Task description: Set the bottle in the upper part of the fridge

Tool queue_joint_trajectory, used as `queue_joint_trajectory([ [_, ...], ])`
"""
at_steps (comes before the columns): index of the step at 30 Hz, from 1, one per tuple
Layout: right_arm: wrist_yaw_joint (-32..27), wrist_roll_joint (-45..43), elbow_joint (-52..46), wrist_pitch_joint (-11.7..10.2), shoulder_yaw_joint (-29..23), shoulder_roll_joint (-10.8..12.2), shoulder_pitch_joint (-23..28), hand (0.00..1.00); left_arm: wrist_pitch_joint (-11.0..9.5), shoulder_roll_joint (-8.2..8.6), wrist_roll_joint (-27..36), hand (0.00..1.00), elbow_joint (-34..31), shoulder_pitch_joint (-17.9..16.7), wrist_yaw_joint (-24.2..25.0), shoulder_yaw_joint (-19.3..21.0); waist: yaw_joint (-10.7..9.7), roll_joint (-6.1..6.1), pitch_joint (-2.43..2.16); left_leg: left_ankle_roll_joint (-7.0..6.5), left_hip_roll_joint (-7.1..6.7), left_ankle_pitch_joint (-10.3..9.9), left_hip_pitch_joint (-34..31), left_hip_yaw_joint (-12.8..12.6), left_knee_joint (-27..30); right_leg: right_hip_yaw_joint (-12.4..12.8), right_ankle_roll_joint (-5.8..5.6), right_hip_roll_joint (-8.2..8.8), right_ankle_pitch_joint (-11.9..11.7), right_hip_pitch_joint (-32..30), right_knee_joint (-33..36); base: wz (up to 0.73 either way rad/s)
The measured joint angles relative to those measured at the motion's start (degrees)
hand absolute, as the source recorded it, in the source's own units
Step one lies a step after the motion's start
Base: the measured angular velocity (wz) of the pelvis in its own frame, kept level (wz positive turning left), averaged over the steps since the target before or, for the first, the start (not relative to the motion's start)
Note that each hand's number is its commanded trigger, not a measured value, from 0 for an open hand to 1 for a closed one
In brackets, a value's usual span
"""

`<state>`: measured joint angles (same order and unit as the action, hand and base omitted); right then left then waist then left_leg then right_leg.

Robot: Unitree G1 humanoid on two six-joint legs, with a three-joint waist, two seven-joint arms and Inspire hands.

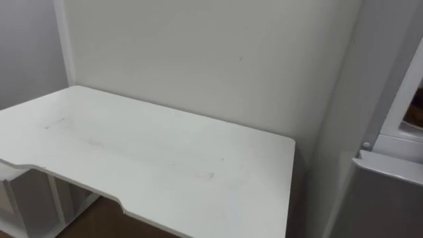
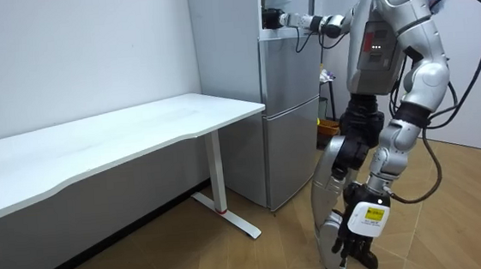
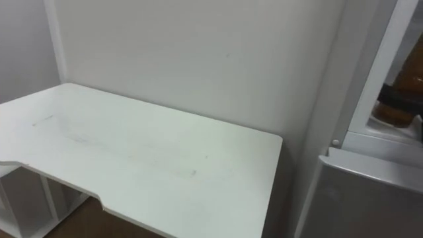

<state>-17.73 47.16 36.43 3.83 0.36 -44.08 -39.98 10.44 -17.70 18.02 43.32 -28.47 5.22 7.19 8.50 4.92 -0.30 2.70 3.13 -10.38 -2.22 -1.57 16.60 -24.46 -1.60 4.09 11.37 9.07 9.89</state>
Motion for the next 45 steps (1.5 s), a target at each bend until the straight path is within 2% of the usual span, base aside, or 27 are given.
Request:
queue_joint_trajectory([
  [3,-1.24,-0.13,-2.30,-0.03,-0.45,0.27,1.24,0.00,0.01,0.79,-0.10,0.00,0.66,0.00,0.00,0.03,-0.64,-0.02,0.22,-0.01,0.04,0.01,0.81,-0.84,-0.41,0.82,0.00,0.08,0.00,0.06,-0.05,-0.15],
  [8,-2.84,-4.76,-11.45,-0.06,-2.04,0.56,7.98,0.00,-0.20,0.89,-1.64,0.00,0.66,0.79,0.00,0.00,-2.13,0.65,0.55,-0.01,0.07,0.06,1.00,-1.51,-0.96,1.06,-0.01,0.24,0.01,-0.08,-0.05,-0.05],
  [11,-2.80,-8.23,-17.93,-0.02,-2.69,0.60,12.28,0.00,-0.19,1.04,-2.01,0.00,0.70,1.28,0.01,0.00,-2.47,0.43,0.60,-0.10,0.10,-0.03,1.06,-2.36,-1.00,2.13,-0.05,0.34,0.03,-0.79,0.09,-0.15],
  [13,-2.82,-9.59,-20.03,0.05,-2.81,0.60,13.24,0.00,-0.19,1.09,-2.01,0.00,0.72,1.61,0.01,-0.01,-2.73,0.12,0.72,-0.15,0.14,-0.05,1.05,-2.98,-1.19,2.65,-0.13,0.53,0.08,-1.30,0.58,-0.17],
  [17,-3.56,-10.17,-22.81,1.32,-2.78,1.39,14.64,0.00,-0.19,1.17,-1.98,0.00,1.24,1.80,0.01,-0.20,-3.58,-0.01,0.69,-0.28,0.13,-0.02,1.70,-4.39,-1.92,4.13,-0.19,0.76,0.11,-1.75,0.93,-0.18],
  [21,-4.74,-11.80,-27.43,1.32,-2.83,2.54,17.16,0.00,-0.46,1.24,-1.97,0.00,3.03,3.31,0.01,-0.64,-4.40,-0.02,0.68,-0.36,0.24,-0.08,2.10,-5.36,-2.00,5.10,-0.20,0.77,0.10,-1.78,0.98,-0.13],
  [23,-5.39,-11.78,-30.74,1.31,-3.25,4.33,18.61,0.00,-1.08,1.39,-1.89,0.00,3.41,3.48,0.01,-0.68,-4.95,-0.03,0.67,-0.38,0.24,-0.10,2.80,-6.03,-2.40,5.83,-0.22,0.81,0.09,-1.66,0.98,-0.15],
  [26,-5.28,-11.79,-33.80,1.23,-4.40,5.51,20.24,0.00,-2.04,1.42,-2.04,0.00,4.19,3.97,0.09,-0.64,-5.25,-0.33,0.72,-0.45,0.24,-0.16,3.12,-6.24,-2.49,6.00,-0.29,0.84,0.05,-1.83,0.96,-0.06],
  [30,-5.47,-11.78,-41.89,0.29,-6.41,7.09,25.52,0.00,-3.00,1.72,-4.17,0.00,5.24,4.78,0.34,-0.66,-5.50,-1.02,0.47,-0.45,0.25,-0.17,3.79,-6.56,-3.08,6.26,-0.31,0.82,0.04,-1.55,0.91,-0.04],
  [32,-5.41,-11.76,-46.14,-0.71,-7.50,9.12,28.95,0.00,-3.65,2.50,-4.08,0.00,5.26,4.95,0.03,-0.64,-5.95,-1.51,0.44,-0.45,0.23,-0.17,3.99,-6.57,-3.12,6.27,-0.33,0.83,0.03,-1.08,0.83,0.00],
  [35,-5.18,-11.20,-48.99,-0.96,-9.06,12.58,32.66,0.00,-4.14,3.86,-3.74,0.00,5.25,4.88,0.03,-0.64,-6.53,-1.91,0.48,-0.44,0.22,-0.17,4.48,-6.67,-3.32,6.39,-0.37,0.83,0.05,-0.98,0.77,-0.01],
  [38,-4.57,-9.30,-50.75,-1.43,-10.69,15.35,34.69,0.00,-4.59,5.06,-3.73,0.00,5.26,4.73,0.14,-0.67,-6.91,-2.39,0.49,-0.44,0.25,-0.16,4.74,-7.41,-3.63,7.14,-0.44,0.84,0.10,-1.25,0.72,-0.13],
  [40,-3.81,-8.80,-51.26,-1.94,-11.11,16.74,34.98,0.00,-5.13,5.21,-3.83,0.00,5.69,4.49,0.38,-0.66,-7.47,-2.55,0.35,-0.44,0.24,-0.16,5.05,-7.88,-3.93,7.59,-0.47,0.84,0.13,-1.30,0.66,-0.12],
  [41,-2.94,-8.51,-51.38,-2.54,-11.35,17.34,35.08,0.00,-5.71,5.31,-4.12,0.00,6.19,4.55,0.40,-0.66,-7.97,-2.80,0.22,-0.44,0.24,-0.16,5.18,-8.13,-4.00,7.91,-0.48,0.84,0.13,-1.40,0.65,-0.13],
  [45,0.02,-6.99,-51.82,-3.79,-11.34,17.63,35.74,0.00,-6.85,5.35,-4.09,0.00,8.08,5.59,0.40,-0.67,-8.34,-2.86,0.22,-0.45,0.32,-0.16,5.72,-9.26,-4.48,8.99,-0.48,0.83,0.13,-1.75,0.79,-0.16],
])
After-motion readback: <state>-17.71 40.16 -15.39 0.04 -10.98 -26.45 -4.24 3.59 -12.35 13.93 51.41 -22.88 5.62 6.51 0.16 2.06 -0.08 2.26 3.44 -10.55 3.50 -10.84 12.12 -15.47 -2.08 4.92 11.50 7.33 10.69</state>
